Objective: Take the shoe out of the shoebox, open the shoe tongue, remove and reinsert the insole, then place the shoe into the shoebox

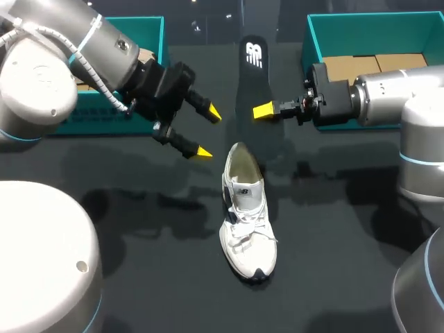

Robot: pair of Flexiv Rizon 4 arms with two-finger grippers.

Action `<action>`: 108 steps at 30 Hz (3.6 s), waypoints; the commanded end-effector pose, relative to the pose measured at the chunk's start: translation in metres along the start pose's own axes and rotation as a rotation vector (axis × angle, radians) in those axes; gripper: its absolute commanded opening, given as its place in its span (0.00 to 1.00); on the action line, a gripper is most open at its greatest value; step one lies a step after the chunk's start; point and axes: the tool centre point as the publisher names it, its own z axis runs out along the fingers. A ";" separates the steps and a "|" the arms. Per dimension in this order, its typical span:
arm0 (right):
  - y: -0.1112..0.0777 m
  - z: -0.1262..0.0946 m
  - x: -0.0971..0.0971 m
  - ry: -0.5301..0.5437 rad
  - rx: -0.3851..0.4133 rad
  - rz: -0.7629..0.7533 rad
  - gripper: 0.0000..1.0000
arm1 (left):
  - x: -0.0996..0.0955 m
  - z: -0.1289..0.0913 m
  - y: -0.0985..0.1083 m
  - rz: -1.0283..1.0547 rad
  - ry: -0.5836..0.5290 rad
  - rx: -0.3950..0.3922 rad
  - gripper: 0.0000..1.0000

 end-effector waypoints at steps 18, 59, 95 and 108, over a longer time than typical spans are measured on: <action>0.005 0.015 -0.032 0.070 -0.005 -0.059 0.00 | -0.006 0.045 0.070 -0.108 -0.061 -0.177 1.00; 0.010 0.044 -0.070 0.134 -0.101 -0.195 0.00 | -0.036 0.092 0.096 -0.063 0.044 -0.329 1.00; 0.018 0.043 -0.093 0.085 -0.087 -0.339 0.00 | -0.033 0.094 0.096 -0.047 0.067 -0.345 1.00; 0.012 0.041 -0.094 0.071 -0.062 -0.388 0.00 | -0.033 0.094 0.096 -0.047 0.067 -0.345 1.00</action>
